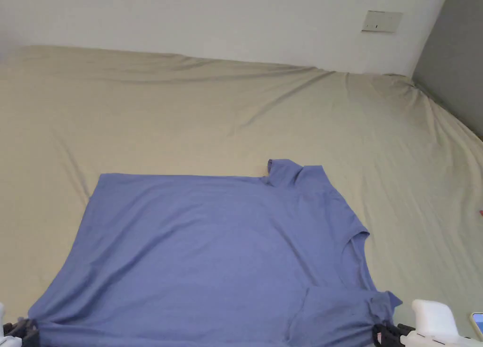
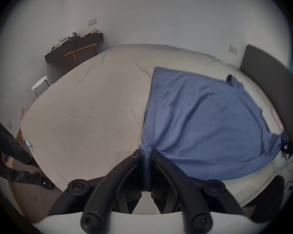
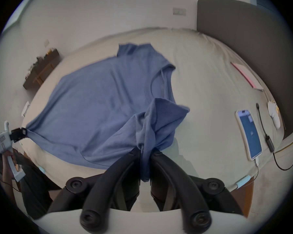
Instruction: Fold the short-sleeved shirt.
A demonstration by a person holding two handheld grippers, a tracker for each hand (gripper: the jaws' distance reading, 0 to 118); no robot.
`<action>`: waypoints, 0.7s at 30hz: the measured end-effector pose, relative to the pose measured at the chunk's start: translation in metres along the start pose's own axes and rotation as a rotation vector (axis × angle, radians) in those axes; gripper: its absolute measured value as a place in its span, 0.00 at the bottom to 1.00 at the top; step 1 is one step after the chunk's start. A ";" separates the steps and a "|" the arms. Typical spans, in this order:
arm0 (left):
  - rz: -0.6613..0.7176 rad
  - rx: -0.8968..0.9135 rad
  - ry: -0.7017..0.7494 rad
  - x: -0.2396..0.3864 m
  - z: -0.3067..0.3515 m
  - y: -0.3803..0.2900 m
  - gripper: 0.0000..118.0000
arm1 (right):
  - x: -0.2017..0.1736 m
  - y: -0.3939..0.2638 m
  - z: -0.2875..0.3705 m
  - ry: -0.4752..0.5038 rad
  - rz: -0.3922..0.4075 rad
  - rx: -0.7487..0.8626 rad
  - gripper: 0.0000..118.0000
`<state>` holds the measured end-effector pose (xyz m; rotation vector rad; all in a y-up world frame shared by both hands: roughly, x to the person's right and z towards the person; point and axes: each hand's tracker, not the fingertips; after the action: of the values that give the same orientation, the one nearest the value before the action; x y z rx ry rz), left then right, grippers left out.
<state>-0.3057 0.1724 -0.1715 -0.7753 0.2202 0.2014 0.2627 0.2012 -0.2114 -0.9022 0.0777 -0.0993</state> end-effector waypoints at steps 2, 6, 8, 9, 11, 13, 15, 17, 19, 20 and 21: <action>0.042 0.015 -0.013 -0.001 -0.001 0.013 0.05 | -0.001 0.015 0.011 0.021 -0.019 0.059 0.10; 0.073 0.046 -0.002 0.002 -0.008 0.041 0.05 | -0.002 0.046 0.010 0.019 -0.026 0.086 0.10; 0.089 0.045 -0.006 0.003 -0.018 0.054 0.05 | -0.003 0.063 -0.005 0.001 -0.024 0.086 0.10; 0.091 0.045 -0.007 0.007 -0.025 0.061 0.05 | -0.003 0.068 -0.013 -0.008 -0.028 0.083 0.10; 0.084 0.032 0.001 0.012 -0.040 0.073 0.05 | 0.000 0.081 -0.034 -0.015 -0.050 0.064 0.10; 0.073 0.011 0.005 0.018 -0.057 0.084 0.05 | 0.002 0.091 -0.057 -0.027 -0.080 0.025 0.10; 0.062 -0.019 0.011 0.024 -0.076 0.093 0.05 | -0.003 0.100 -0.079 -0.045 -0.079 -0.006 0.10; 0.046 -0.048 0.027 0.029 -0.095 0.099 0.05 | -0.003 0.106 -0.101 -0.070 -0.078 -0.029 0.10; 0.023 -0.082 0.034 0.035 -0.114 0.103 0.05 | 0.005 0.114 -0.128 -0.085 -0.085 -0.063 0.10; 0.011 -0.099 0.038 0.037 -0.121 0.104 0.05 | 0.006 0.117 -0.137 -0.091 -0.090 -0.068 0.10; 0.003 -0.112 0.046 0.040 -0.128 0.105 0.05 | 0.007 0.120 -0.146 -0.097 -0.093 -0.076 0.10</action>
<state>-0.3108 0.1589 -0.3414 -0.8912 0.2553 0.2005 0.2606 0.1606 -0.3961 -0.9851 -0.0514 -0.1400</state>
